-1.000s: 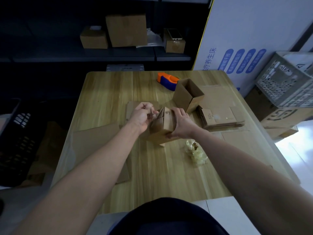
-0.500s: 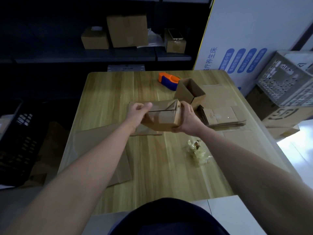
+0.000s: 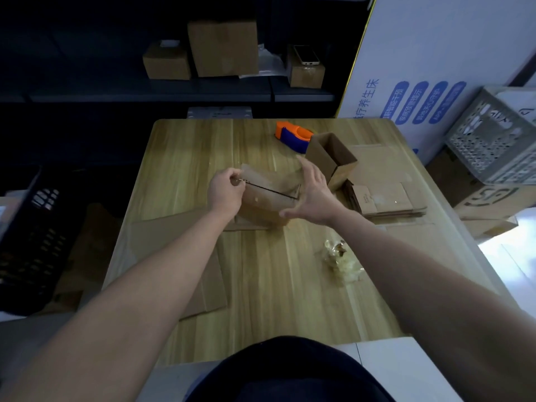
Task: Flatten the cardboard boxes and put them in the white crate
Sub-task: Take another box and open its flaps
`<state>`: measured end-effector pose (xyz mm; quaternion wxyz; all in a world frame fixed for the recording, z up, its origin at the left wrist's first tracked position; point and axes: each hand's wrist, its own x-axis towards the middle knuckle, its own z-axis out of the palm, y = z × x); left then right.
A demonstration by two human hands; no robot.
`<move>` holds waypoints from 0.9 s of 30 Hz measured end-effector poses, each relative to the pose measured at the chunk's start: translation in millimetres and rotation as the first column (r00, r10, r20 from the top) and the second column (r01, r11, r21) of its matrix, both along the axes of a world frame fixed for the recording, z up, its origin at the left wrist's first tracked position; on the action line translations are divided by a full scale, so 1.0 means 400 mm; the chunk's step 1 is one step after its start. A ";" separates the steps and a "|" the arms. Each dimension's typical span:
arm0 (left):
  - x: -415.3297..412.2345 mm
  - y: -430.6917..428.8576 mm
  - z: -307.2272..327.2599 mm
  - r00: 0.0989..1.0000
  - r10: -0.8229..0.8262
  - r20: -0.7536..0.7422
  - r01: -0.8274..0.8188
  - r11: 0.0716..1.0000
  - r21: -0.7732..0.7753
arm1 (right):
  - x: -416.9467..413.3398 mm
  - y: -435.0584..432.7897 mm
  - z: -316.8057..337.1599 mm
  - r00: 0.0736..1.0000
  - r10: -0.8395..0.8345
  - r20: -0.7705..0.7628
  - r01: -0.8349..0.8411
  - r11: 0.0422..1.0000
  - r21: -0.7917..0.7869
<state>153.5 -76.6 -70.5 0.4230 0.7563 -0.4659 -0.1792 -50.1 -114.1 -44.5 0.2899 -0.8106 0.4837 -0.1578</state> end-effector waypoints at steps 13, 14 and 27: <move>-0.032 0.015 0.026 0.995 -0.060 0.080 0.065 0.995 -0.069 | 0.045 -0.013 -0.008 0.883 -0.075 -0.463 -0.067 0.957 -0.284; -0.017 0.012 0.027 0.999 -0.001 0.039 0.003 0.998 -0.063 | 0.029 -0.015 -0.007 0.902 -0.081 -0.425 -0.043 0.961 -0.274; -0.040 -0.029 -0.036 0.927 0.352 -0.127 -0.339 0.934 0.109 | -0.211 -0.046 0.013 0.932 -0.355 -0.065 0.344 0.928 -0.143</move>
